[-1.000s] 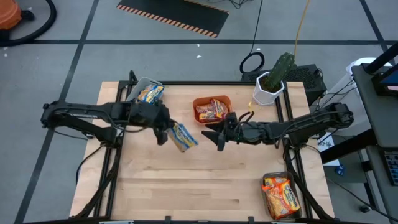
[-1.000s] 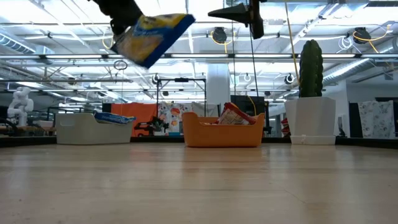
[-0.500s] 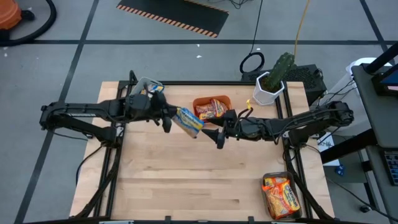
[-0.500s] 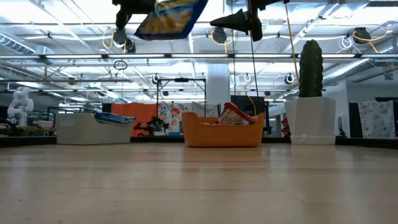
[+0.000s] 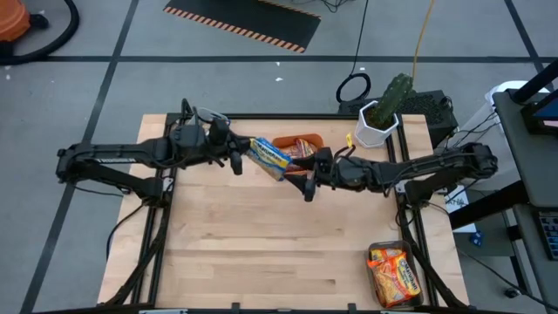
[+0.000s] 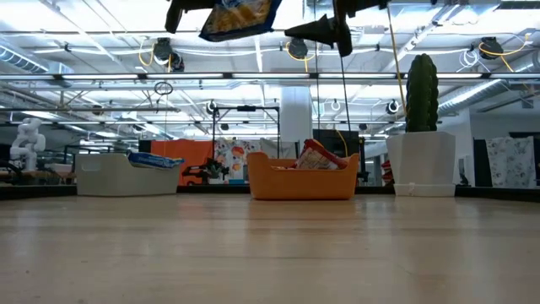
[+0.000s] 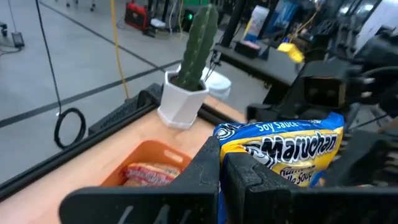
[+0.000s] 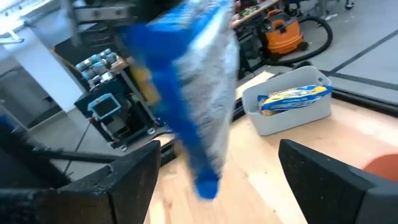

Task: Sort Maruchan noodles
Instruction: Put the blue noodle pack into the gray bin

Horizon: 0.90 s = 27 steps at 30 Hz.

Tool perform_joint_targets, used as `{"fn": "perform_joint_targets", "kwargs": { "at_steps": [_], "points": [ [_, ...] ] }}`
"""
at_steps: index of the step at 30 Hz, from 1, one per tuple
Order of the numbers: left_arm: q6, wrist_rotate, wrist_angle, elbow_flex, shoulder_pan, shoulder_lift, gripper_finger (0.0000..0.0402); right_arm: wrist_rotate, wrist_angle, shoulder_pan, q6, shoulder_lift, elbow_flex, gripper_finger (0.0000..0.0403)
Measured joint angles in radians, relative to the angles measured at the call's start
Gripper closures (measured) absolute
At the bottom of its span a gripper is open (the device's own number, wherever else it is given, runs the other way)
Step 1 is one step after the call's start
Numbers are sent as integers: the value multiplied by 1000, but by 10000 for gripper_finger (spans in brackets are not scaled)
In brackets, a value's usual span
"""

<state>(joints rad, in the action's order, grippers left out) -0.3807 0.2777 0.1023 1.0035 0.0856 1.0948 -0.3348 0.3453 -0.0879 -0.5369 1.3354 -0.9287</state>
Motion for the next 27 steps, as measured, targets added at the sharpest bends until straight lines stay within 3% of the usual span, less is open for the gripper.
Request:
{"fn": "perform_joint_targets", "kwargs": {
  "at_steps": [6,15,27],
  "points": [
    [-20,3,-78,0,2,33,401,77,81,58,28,0,0,83],
    [-50,2,-171,0,8,109,401,130,69,117,58,0,0,90],
    [-104,14,-213,0,8,129,401,134,54,140,77,0,0,194]
  ]
}}
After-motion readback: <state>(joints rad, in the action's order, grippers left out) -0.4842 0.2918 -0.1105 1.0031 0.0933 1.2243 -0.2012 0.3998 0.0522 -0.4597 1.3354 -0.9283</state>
